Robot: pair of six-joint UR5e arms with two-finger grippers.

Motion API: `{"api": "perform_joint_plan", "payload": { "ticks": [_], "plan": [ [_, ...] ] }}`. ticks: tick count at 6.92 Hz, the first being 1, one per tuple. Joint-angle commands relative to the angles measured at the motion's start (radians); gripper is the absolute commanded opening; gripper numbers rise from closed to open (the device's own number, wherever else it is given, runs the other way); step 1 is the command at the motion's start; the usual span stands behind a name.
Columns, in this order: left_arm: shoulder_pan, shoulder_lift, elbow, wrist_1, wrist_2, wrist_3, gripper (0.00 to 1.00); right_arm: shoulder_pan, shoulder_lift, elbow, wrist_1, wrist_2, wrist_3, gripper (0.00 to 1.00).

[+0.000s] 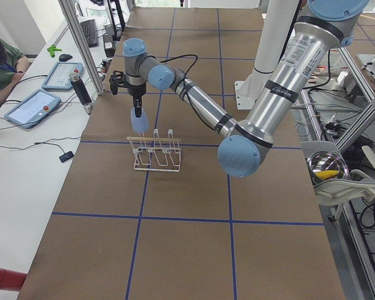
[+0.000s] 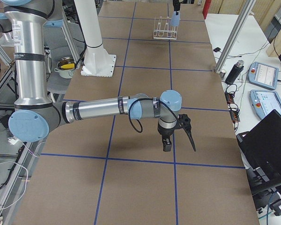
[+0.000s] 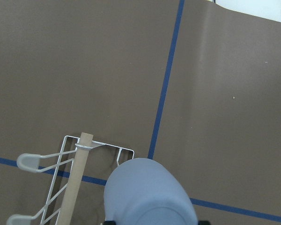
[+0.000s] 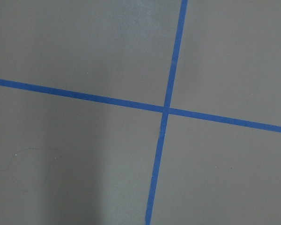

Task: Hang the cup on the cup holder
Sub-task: 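Move the cup with the left gripper above the wire rack, then lower the cup onto a rack peg and release with the left gripper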

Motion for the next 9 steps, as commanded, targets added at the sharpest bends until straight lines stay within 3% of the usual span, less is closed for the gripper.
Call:
{"api": "perform_joint_plan", "payload": {
  "ticks": [1,6,7,9],
  "plan": [
    [0.001,0.005,0.032,-0.033,-0.011,0.001,0.0,0.0,0.001,0.001,0.001,-0.001,0.002,1.0],
    [0.002,0.005,0.093,-0.066,-0.011,0.001,0.0,0.0,-0.001,-0.001,0.001,0.001,0.003,1.0],
    [0.022,0.02,0.1,-0.08,-0.002,0.003,0.97,0.0,-0.001,-0.001,0.001,0.001,0.002,1.0],
    [0.038,0.1,0.097,-0.245,0.002,-0.01,0.98,0.0,-0.005,0.001,0.002,0.006,0.0,1.0]
  ]
}}
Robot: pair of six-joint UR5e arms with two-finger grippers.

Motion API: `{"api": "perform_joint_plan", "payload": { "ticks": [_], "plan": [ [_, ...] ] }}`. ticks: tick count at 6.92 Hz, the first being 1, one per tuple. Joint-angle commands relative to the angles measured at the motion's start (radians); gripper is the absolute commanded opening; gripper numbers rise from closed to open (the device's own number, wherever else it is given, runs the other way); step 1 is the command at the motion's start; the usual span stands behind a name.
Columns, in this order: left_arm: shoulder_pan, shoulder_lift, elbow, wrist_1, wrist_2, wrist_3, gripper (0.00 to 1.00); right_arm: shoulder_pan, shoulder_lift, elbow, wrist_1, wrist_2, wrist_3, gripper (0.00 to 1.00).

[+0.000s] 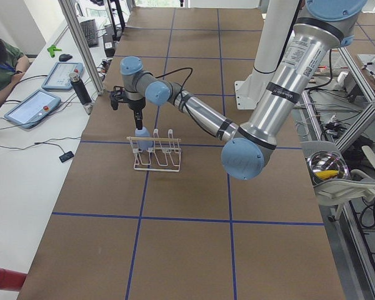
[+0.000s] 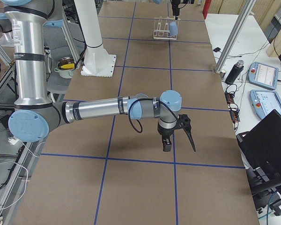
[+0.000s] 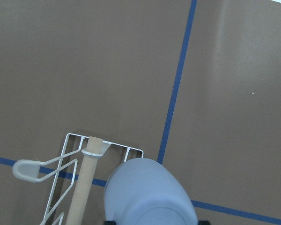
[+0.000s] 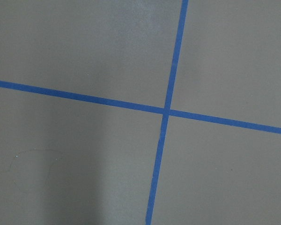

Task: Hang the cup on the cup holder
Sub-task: 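Lower the cup onto a rack peg and release with the left gripper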

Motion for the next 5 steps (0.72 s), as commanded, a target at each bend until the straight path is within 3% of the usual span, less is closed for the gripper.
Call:
{"api": "perform_joint_plan", "payload": {
  "ticks": [1,4,5],
  "plan": [
    [0.006,0.049,-0.01,-0.094,0.007,0.003,0.98,0.0,-0.003,0.001,0.003,0.009,0.0,1.0],
    [-0.06,0.046,-0.09,-0.078,-0.02,0.011,0.98,0.0,0.012,-0.012,0.003,0.0,0.003,1.0],
    [-0.095,0.043,-0.119,-0.021,-0.057,0.038,0.98,0.0,0.006,-0.004,0.003,0.001,0.003,1.0]
  ]
}}
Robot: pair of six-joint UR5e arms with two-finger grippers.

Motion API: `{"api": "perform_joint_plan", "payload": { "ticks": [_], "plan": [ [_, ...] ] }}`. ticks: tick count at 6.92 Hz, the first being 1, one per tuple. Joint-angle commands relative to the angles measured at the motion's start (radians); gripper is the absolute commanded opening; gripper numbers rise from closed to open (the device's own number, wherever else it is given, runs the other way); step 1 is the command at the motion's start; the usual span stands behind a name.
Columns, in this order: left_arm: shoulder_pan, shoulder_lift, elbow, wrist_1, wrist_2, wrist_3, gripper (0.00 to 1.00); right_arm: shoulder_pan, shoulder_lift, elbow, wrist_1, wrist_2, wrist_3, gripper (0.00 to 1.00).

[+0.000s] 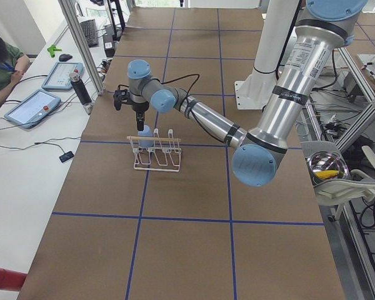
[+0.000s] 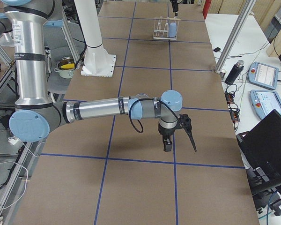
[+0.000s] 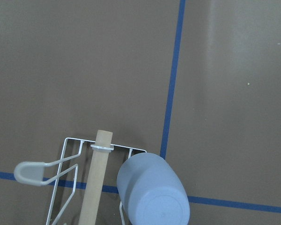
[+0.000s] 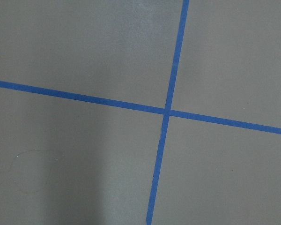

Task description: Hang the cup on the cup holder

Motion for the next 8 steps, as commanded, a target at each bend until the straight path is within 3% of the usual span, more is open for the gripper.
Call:
{"api": "perform_joint_plan", "payload": {
  "ticks": [1,2,3,5,6,8],
  "plan": [
    [-0.072,-0.001,-0.104,0.168,-0.04,0.124,0.98,-0.005,-0.005,0.008,0.0,-0.001,-0.007,1.0],
    [-0.13,0.007,-0.15,0.309,-0.04,0.292,0.98,-0.023,-0.005,-0.002,-0.001,0.002,-0.008,1.0],
    [-0.178,0.096,-0.158,0.356,-0.045,0.46,0.98,-0.021,-0.011,-0.005,0.0,0.0,-0.011,1.0],
    [-0.32,0.192,-0.068,0.343,-0.106,0.575,0.98,-0.02,-0.029,-0.023,-0.002,0.003,0.0,1.0],
    [-0.37,0.271,-0.058,0.341,-0.129,0.768,0.98,0.0,-0.037,-0.028,-0.003,0.009,0.0,1.0],
    [-0.405,0.298,0.111,0.321,-0.119,0.833,0.98,0.044,-0.058,-0.025,-0.008,0.051,-0.003,1.0]
  ]
}}
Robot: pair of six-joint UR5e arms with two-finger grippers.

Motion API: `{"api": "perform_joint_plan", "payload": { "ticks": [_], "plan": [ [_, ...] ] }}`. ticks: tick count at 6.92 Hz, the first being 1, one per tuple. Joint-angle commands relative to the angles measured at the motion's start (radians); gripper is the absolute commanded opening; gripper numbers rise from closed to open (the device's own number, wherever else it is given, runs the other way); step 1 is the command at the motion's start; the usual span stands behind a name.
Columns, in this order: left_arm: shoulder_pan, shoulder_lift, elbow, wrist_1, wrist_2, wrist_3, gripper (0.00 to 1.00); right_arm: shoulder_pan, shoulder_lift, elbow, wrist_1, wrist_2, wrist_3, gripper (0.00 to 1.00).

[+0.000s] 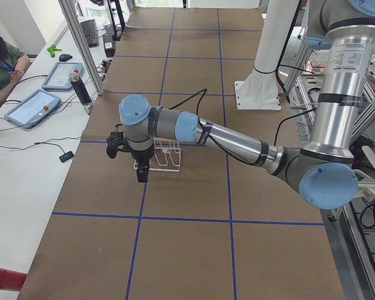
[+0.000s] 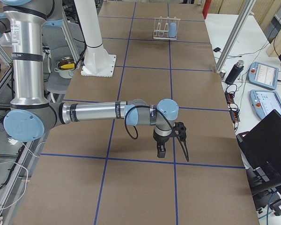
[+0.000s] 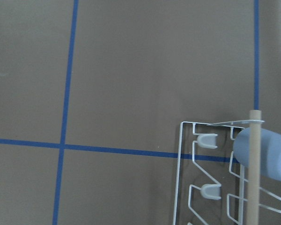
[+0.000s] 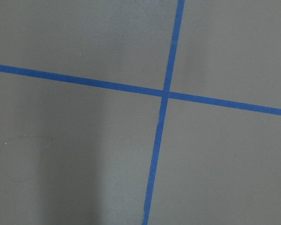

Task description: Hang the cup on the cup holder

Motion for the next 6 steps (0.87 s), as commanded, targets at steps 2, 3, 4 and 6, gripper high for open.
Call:
{"api": "perform_joint_plan", "payload": {
  "ticks": [2,3,4,6],
  "plan": [
    [-0.016,0.07,0.189,-0.138,0.078,0.051,0.98,0.048,-0.027,0.012,-0.01,0.05,0.002,1.0],
    [-0.018,0.075,0.194,-0.168,0.092,0.049,0.98,0.051,-0.032,0.022,-0.01,0.052,0.006,1.0],
    [-0.018,0.08,0.185,-0.168,0.092,0.048,0.98,0.052,-0.03,0.024,-0.01,0.05,0.006,1.0],
    [-0.016,0.077,0.182,-0.168,0.092,0.046,0.98,0.052,-0.029,0.028,-0.01,0.047,0.007,1.0]
  ]
}}
